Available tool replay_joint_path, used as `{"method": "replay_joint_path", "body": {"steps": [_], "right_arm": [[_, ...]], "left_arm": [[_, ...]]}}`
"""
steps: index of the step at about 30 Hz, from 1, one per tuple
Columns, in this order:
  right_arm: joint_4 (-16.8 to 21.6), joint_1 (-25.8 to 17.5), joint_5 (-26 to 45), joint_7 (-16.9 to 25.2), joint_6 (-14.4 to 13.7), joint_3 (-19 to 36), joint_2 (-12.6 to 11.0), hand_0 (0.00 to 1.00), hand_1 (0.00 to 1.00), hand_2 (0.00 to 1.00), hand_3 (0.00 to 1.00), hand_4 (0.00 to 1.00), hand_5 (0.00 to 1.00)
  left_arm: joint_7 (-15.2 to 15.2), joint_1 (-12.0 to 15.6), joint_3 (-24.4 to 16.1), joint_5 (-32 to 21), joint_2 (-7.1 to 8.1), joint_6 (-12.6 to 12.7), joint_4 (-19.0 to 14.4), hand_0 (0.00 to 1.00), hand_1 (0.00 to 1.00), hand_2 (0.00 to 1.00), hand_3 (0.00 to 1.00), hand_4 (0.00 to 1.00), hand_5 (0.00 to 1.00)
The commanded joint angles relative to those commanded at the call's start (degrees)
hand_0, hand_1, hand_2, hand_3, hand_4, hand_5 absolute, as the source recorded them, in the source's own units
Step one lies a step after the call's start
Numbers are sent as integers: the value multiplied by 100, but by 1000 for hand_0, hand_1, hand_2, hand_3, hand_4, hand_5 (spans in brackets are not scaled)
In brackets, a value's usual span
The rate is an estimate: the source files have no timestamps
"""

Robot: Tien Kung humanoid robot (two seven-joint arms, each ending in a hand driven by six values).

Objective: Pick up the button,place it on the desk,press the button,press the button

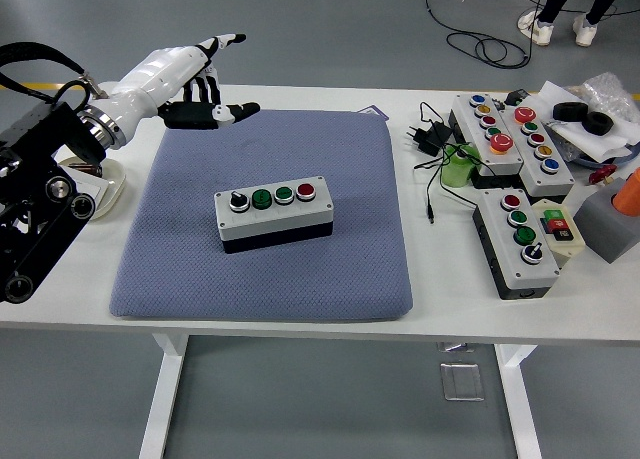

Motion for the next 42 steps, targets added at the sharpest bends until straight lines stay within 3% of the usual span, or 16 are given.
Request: {"method": "replay_joint_path", "body": {"steps": [5, 6, 10, 11, 12, 16, 21, 25, 33, 35, 36, 42], "right_arm": [[0, -34, 47, 7, -28, 16, -2, 656, 642, 667, 582, 378, 234], [0, -40, 17, 3, -21, 30, 3, 656, 642, 668, 582, 377, 235], [0, -48, 6, 21, -4, -10, 10, 656, 642, 668, 582, 377, 235], [0, -50, -1, 22, -3, -6, 11, 656, 642, 668, 582, 377, 235], [0, -54, -17, 24, -2, 3, 11, 653, 640, 667, 582, 377, 233], [0, -60, -5, 36, -5, -2, 1, 653, 640, 667, 582, 377, 233], [0, -86, -96, 41, -2, 62, -16, 653, 639, 668, 582, 377, 232], [0, -98, -142, 46, 3, 82, -28, 651, 639, 668, 582, 376, 233], [0, -141, -171, 39, 19, 79, -45, 652, 639, 667, 582, 376, 231], [0, -154, -156, 37, 16, 72, -53, 652, 639, 667, 582, 376, 231], [0, -163, -137, 35, 12, 62, -56, 651, 638, 668, 582, 376, 233], [0, -210, -120, 22, -56, 139, -36, 652, 642, 670, 582, 376, 235]], "left_arm": [[-62, 278, -343, -1192, 161, 237, 409, 955, 985, 998, 998, 894, 998], [-122, 347, -446, -1415, 208, 334, 439, 941, 961, 998, 998, 844, 998], [-296, 610, -818, -2384, 468, 488, 377, 941, 961, 998, 998, 844, 998], [-304, 644, -856, -2607, 504, 478, 356, 941, 961, 998, 998, 844, 998], [-308, 738, -958, -2868, 600, 435, 315, 884, 922, 998, 936, 783, 998], [-309, 1090, -1330, -3836, 805, 362, 340, 884, 922, 998, 936, 783, 998], [-320, 1570, -1711, -5065, 927, 177, 480, 872, 907, 994, 933, 771, 998], [-308, 1830, -1847, -5954, 939, 23, 515, 848, 874, 954, 916, 755, 998], [-266, 2133, -1993, -6154, 868, -305, 482, 838, 864, 943, 910, 753, 998], [-244, 2175, -2005, -6179, 851, -301, 465, 838, 864, 943, 910, 753, 998], [-225, 2200, -2022, -6139, 842, -307, 463, 842, 869, 945, 977, 750, 998], [-178, 2242, -1970, -6091, 841, -371, 389, 836, 868, 945, 974, 750, 998]]}}
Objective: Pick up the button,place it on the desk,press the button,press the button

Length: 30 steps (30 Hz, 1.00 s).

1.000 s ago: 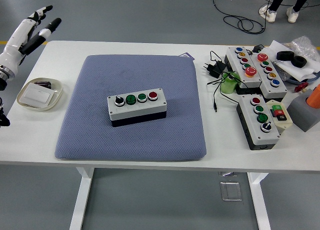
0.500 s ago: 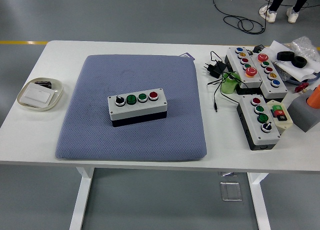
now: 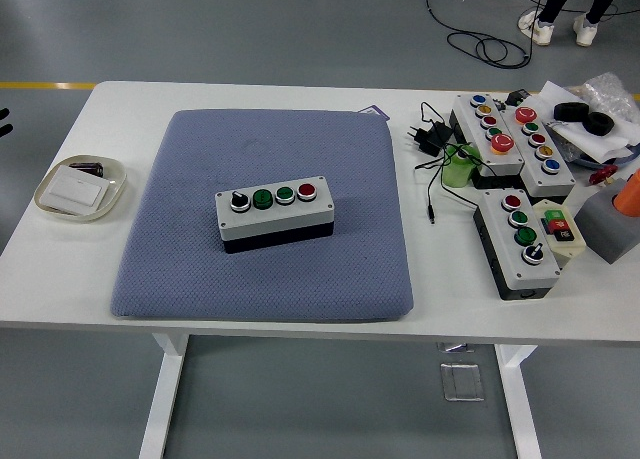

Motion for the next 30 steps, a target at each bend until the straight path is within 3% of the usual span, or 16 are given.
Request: {"method": "replay_joint_path", "body": {"steps": [7, 18, 23, 30], "right_arm": [[0, -29, -160, -15, 11, 107, 12, 650, 642, 669, 582, 376, 232], [0, -137, 133, 37, -103, 80, 4, 650, 643, 670, 582, 375, 231], [0, -142, 110, 52, -107, 103, 6, 650, 645, 672, 581, 374, 231], [0, -123, 134, 63, -101, 82, 15, 650, 645, 676, 582, 374, 230]], "left_arm": [[10, 125, 19, -40, 44, -34, -190, 832, 860, 940, 968, 747, 998], [45, 185, 146, 96, 126, -207, -544, 830, 859, 936, 956, 744, 998], [68, 382, 145, 493, 195, -77, -843, 819, 839, 901, 950, 739, 998], [66, 618, 129, 658, 122, -7, -1117, 813, 830, 889, 947, 733, 998]]}}
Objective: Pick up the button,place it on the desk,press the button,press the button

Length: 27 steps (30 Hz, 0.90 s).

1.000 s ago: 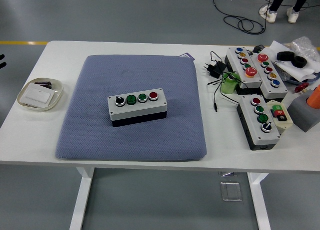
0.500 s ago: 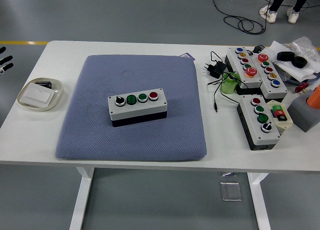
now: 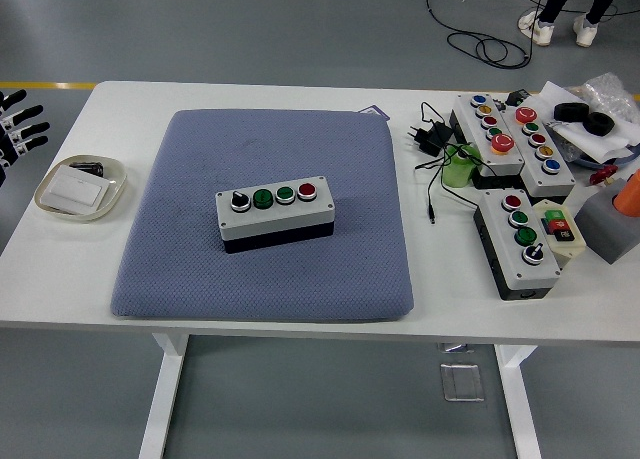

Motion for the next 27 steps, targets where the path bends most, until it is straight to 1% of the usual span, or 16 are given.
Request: {"method": "replay_joint_path", "body": {"steps": [6, 14, 17, 19, 22, 27], "right_arm": [[0, 20, -9, 7, -6, 20, 2, 650, 650, 681, 581, 374, 231], [0, 31, -8, 36, -8, 40, -8, 650, 651, 681, 581, 375, 231], [0, 29, 46, 58, -15, 25, -9, 650, 651, 681, 581, 375, 231], [0, 33, 91, 67, -24, 14, 2, 649, 649, 679, 581, 374, 230], [0, 37, 139, 77, -30, 4, 13, 649, 649, 679, 581, 374, 230], [0, 44, 142, 83, -27, 14, 28, 649, 648, 679, 581, 373, 229]], "left_arm": [[-17, 139, 44, 78, -51, 36, -269, 813, 830, 889, 948, 731, 998], [-5, 183, 21, 229, -34, 32, -463, 813, 817, 882, 947, 730, 998], [6, 200, 30, 228, -66, 41, -500, 813, 817, 882, 947, 730, 998], [28, 218, 26, 247, -135, 56, -539, 811, 819, 879, 949, 717, 998], [50, 241, 28, 259, -199, 64, -606, 811, 819, 879, 949, 717, 998], [79, 307, -12, 314, -235, 81, -745, 813, 820, 881, 948, 708, 998]]}}
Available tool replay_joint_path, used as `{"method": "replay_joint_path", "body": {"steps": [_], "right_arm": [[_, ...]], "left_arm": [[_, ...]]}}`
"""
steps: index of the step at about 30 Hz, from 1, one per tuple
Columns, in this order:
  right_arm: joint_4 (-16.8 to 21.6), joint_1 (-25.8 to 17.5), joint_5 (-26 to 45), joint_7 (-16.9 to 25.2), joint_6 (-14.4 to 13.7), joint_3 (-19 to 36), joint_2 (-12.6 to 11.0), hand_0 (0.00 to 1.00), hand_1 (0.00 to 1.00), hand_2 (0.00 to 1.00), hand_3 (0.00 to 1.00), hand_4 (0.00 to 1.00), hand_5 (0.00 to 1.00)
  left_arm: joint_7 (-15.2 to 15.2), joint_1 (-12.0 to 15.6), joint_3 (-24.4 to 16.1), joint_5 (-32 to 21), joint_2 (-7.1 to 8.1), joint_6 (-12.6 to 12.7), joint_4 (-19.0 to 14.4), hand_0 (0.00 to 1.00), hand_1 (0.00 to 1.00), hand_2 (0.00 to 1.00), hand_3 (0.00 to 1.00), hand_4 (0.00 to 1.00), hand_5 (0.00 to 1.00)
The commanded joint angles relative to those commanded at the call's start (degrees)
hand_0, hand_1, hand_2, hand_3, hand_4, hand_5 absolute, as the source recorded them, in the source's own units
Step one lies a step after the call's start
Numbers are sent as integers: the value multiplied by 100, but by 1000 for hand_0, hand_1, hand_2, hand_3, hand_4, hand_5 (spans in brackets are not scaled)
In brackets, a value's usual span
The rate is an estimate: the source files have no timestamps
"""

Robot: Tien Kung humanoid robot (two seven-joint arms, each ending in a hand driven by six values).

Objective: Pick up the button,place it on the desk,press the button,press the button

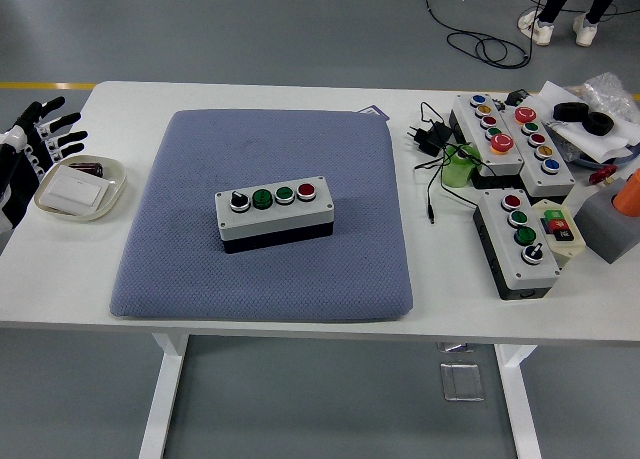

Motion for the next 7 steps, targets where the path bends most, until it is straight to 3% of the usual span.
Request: {"method": "replay_joint_path", "body": {"steps": [7], "right_arm": [[0, 26, 79, 9, -13, -33, 3, 649, 646, 678, 581, 374, 229]], "left_arm": [[30, 49, -85, 46, 3, -16, -37, 812, 820, 880, 943, 706, 998]]}}
